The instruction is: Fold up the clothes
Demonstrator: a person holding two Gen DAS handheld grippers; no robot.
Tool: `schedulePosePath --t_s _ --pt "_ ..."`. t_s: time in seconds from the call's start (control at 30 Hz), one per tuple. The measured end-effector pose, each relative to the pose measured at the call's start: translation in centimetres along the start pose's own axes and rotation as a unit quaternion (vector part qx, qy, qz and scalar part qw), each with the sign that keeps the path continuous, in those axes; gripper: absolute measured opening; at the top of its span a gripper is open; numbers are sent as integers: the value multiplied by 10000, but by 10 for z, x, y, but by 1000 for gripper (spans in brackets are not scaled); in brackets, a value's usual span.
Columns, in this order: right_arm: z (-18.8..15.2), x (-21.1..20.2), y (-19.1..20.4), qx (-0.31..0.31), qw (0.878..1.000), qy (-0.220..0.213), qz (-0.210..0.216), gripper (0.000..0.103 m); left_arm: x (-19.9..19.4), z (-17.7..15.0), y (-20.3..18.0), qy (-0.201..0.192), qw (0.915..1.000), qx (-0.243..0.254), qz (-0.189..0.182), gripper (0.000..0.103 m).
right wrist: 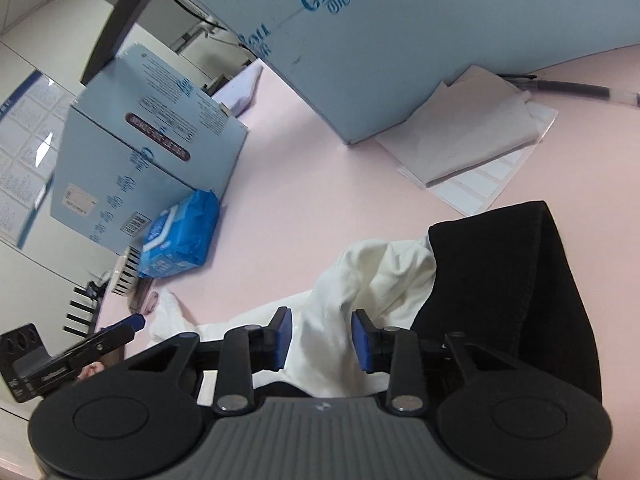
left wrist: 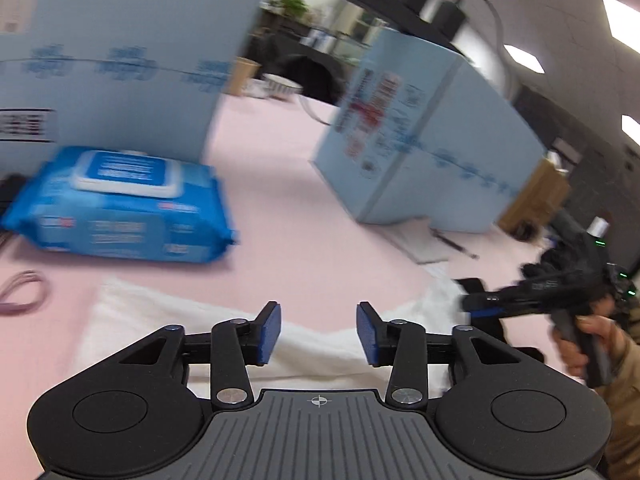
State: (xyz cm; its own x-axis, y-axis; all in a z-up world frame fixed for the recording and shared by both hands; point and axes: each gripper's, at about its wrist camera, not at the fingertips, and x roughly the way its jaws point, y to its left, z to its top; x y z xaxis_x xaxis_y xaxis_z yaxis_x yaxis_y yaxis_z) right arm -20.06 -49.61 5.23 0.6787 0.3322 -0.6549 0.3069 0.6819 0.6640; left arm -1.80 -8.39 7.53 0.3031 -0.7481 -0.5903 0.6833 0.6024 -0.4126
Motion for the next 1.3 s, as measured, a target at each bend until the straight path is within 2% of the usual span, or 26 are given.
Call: schedulePosePath --t_s 0.03,0.13,0.23,0.33,0.4,0.5,0.6,0.77,0.97,1.0,1.03,1.1,1.13,1.3 --pt "-1 -3 5 -51 9999 25 156 60 -9 -1 10 -43 9998 -165 70 51" --pt "-4 -4 38 -596 9973 117 404 61 -21 -6 34 -197 9968 -564 525 51" --pt "-4 15 74 -1159 9928 233 201 63 -12 -5 50 -171 9914 -730 1069 51" --pt "-5 28 91 -1187 9916 444 260 63 -2 1 59 -323 9894 -655 1255 51" --pt "-12 22 98 -1287 9905 408 248 63 5 5 65 -431 9878 -597 1370 53" --pt "-25 -8 91 -1257 9920 98 44 63 24 10 74 -232 9896 -418 1358 53" --pt "-29 -36 72 -1017 9944 -195 -193 63 39 11 81 -47 9946 -417 951 53" --pt "-34 -51 51 -747 9967 -135 -300 63 52 10 80 -66 9926 -124 1203 53" --pt "-30 -30 41 -562 9983 24 -163 63 63 7 66 55 9879 459 1481 51" --pt "-29 -26 39 -534 9984 56 -154 63 64 7 63 66 9870 499 1524 47" --pt "-30 -22 38 -498 9986 83 -152 63 64 8 64 77 9879 463 1480 30" --pt "-29 -10 31 -330 9990 216 -187 63 63 10 65 100 9898 372 1369 13" --pt "-29 -7 30 -313 9990 243 -199 63 62 11 67 118 9918 269 1247 9" --pt "-39 4 32 -540 9967 482 -356 53 60 7 68 2 9929 171 1174 7"
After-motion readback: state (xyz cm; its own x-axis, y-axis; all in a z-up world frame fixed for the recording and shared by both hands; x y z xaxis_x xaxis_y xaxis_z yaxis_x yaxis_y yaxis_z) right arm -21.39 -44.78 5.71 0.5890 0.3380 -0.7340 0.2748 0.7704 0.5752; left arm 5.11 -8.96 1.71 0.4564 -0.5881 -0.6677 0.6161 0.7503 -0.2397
